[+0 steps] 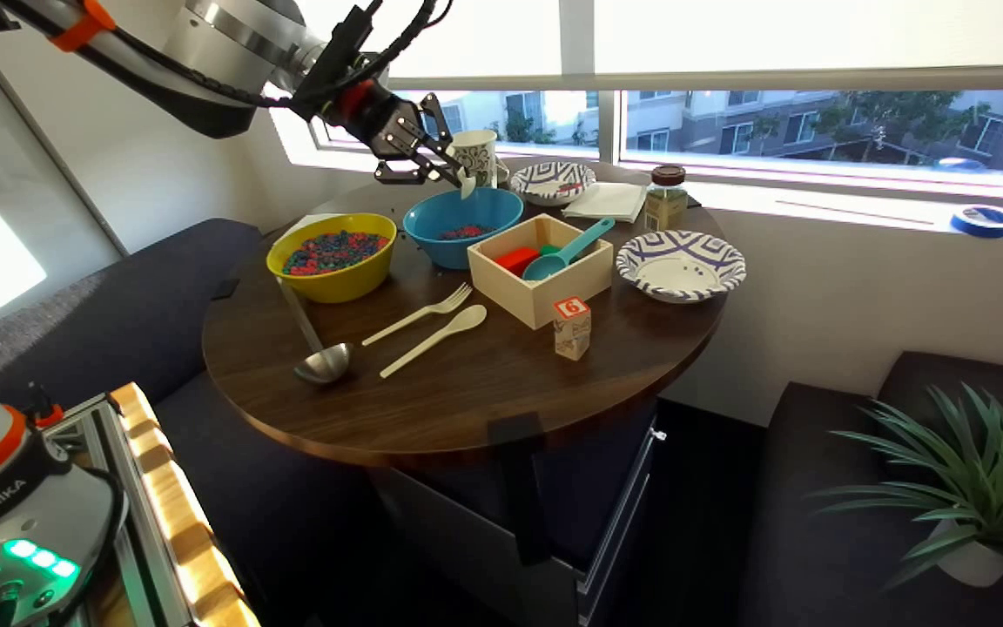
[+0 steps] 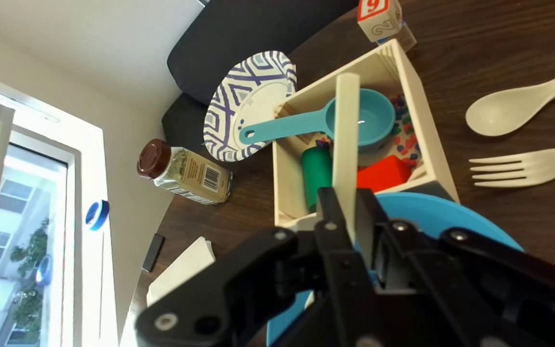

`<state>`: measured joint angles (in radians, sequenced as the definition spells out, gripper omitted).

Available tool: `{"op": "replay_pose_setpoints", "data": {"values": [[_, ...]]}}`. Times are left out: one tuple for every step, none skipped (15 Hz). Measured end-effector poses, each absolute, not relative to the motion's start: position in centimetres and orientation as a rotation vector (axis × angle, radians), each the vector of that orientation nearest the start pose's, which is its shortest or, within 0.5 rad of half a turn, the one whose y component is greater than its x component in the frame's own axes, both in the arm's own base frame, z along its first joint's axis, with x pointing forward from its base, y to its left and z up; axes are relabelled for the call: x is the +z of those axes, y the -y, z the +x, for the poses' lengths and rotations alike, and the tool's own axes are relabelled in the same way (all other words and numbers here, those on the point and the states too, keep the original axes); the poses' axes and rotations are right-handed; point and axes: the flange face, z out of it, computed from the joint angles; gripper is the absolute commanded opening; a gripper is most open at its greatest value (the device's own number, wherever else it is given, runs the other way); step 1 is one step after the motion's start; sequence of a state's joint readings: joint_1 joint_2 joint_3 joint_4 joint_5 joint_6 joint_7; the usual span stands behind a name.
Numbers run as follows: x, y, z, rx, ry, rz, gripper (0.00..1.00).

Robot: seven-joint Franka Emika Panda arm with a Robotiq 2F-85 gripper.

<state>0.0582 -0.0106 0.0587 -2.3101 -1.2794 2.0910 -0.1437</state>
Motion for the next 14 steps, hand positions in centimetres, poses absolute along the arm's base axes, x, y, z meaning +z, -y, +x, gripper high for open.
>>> {"op": "replay_pose_setpoints", "data": {"values": [[35.8, -1.3, 50.8, -0.22, -1.095, 1.816, 0.03], [35.9, -1.3, 50.7, -0.221, -1.091, 1.825, 0.03], [36.0, -1.3, 50.5, -0.224, -1.083, 1.841, 0.03], [36.1, -1.3, 50.3, -0.231, -1.069, 1.871, 0.03], [36.4, -1.3, 50.0, -0.245, -1.054, 1.91, 0.03], [36.8, -1.5, 49.6, -0.269, -1.038, 1.953, 0.03], [37.3, -1.7, 49.1, -0.299, -1.024, 1.999, 0.03], [37.8, -2.0, 48.6, -0.326, -1.018, 2.045, 0.03], [38.4, -2.5, 48.0, -0.352, -1.02, 2.09, 0.03], [39.0, -3.0, 47.4, -0.378, -1.024, 2.133, 0.03], [39.5, -3.5, 46.7, -0.407, -1.03, 2.171, 0.03], [40.0, -4.0, 46.0, -0.437, -1.039, 2.206, 0.03], [40.5, -4.4, 45.4, -0.47, -1.05, 2.238, 0.03], [40.9, -4.7, 44.7, -0.503, -1.063, 2.267, 0.03]]}}
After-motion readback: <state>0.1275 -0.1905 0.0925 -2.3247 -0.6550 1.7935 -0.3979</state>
